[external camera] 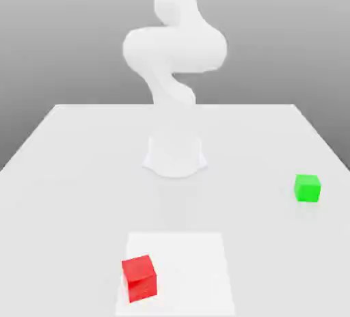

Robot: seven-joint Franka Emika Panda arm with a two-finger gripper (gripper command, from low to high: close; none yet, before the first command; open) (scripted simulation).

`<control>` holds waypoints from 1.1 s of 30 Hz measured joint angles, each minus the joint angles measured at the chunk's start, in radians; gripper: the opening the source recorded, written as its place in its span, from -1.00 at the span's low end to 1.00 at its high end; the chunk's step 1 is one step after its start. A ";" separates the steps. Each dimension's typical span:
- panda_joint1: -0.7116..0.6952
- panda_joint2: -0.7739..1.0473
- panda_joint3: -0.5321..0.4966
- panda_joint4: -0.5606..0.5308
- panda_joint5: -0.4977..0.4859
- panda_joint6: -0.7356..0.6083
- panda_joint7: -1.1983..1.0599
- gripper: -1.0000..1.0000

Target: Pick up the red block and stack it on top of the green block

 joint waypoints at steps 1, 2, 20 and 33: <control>0.010 0.039 -0.015 -0.011 0.006 0.017 -0.025 0.00; 0.019 0.077 -0.028 -0.021 0.012 0.033 -0.049 0.00; 0.071 0.730 -0.164 -0.204 0.097 0.316 -0.452 0.00; 0.008 1.043 -0.105 -0.213 0.154 0.527 -0.567 -1.00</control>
